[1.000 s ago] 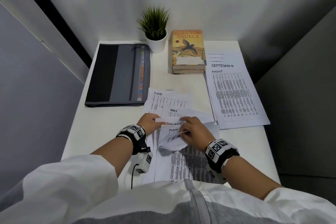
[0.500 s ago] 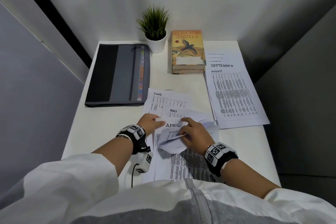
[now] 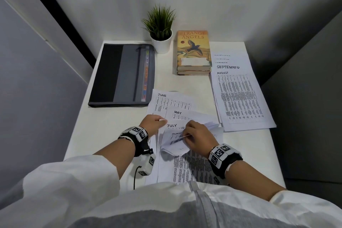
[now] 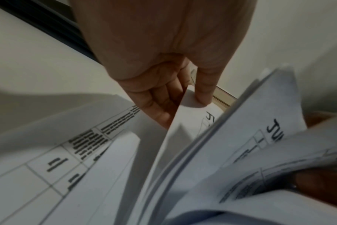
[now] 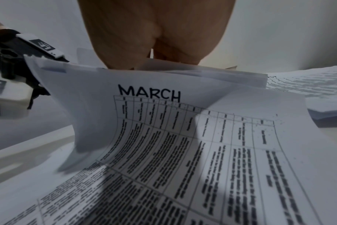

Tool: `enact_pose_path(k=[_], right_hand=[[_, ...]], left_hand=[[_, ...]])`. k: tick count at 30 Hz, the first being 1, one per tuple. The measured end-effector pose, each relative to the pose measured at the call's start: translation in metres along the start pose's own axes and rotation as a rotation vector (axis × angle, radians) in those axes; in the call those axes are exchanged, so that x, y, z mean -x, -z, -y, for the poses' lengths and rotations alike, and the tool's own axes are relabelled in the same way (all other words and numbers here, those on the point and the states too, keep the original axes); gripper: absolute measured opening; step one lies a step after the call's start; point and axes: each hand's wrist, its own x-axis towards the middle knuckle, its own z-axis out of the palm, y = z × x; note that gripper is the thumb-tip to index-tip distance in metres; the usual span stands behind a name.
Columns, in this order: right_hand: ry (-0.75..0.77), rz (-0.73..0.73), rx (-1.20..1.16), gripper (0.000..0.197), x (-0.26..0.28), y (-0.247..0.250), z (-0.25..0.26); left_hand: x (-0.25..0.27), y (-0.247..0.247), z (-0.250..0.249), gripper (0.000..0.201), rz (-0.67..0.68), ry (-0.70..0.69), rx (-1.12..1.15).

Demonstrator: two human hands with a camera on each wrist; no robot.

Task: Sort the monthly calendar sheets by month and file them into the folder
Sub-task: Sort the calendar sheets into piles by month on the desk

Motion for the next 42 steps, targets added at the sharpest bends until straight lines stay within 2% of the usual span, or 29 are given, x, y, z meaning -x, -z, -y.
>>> enact_pose_path(k=[3,6,8,10,14,16,21,23,27,30,32,34,36,38,40,42], right_hand=[[-0.019,0.037,-0.038,0.012,-0.001,0.003,0.001],[-0.029,0.171,-0.069,0.010,-0.007,0.008,0.003],[-0.056,0.245,-0.057,0.012,-0.013,0.010,0.005],[-0.088,0.278,-0.041,0.012,-0.019,0.012,0.006],[-0.129,0.321,-0.048,0.026,-0.024,0.013,0.009],[-0.104,0.298,-0.049,0.028,-0.023,0.011,0.008],[-0.075,0.159,0.083,0.026,-0.019,0.015,0.003],[-0.076,0.082,0.033,0.021,-0.018,0.018,0.003],[-0.112,-0.009,-0.075,0.023,-0.019,0.015,0.002],[-0.114,-0.027,0.008,0.017,-0.016,0.011,0.002],[-0.047,-0.046,0.125,0.012,-0.011,0.009,0.002],[-0.021,-0.064,0.133,0.016,-0.003,0.008,0.002],[-0.009,-0.062,0.081,0.014,0.004,0.005,0.001],[-0.024,-0.030,0.036,0.010,0.008,0.004,0.000],[-0.034,-0.017,0.016,0.008,0.009,0.003,-0.002],[-0.042,-0.028,0.008,0.007,0.007,0.003,-0.004]], left_hand=[[0.001,-0.003,-0.006,0.016,0.003,-0.013,-0.056],[0.004,-0.006,-0.014,0.017,-0.041,-0.050,-0.114],[0.006,-0.010,-0.021,0.016,-0.046,-0.046,-0.063],[0.010,-0.016,-0.027,0.017,-0.016,-0.051,-0.029],[0.019,-0.026,-0.028,0.029,0.071,-0.104,-0.155],[0.020,-0.025,-0.025,0.034,0.081,-0.129,-0.190],[0.014,-0.018,-0.020,0.023,0.064,-0.154,-0.187],[0.014,-0.017,-0.020,0.024,0.070,-0.169,-0.189],[0.013,-0.015,-0.021,0.023,0.146,-0.188,-0.102],[0.010,-0.010,-0.019,0.022,0.197,-0.190,-0.059],[0.009,-0.008,-0.020,0.041,0.184,-0.134,0.078],[0.003,-0.007,-0.020,0.055,0.079,-0.074,0.110],[-0.004,-0.008,-0.017,0.045,-0.008,-0.037,0.003],[-0.009,-0.012,-0.017,0.040,0.009,0.012,-0.042],[-0.014,-0.015,-0.018,0.052,0.042,0.056,-0.064],[-0.017,-0.019,-0.018,0.063,0.012,0.072,-0.141]])
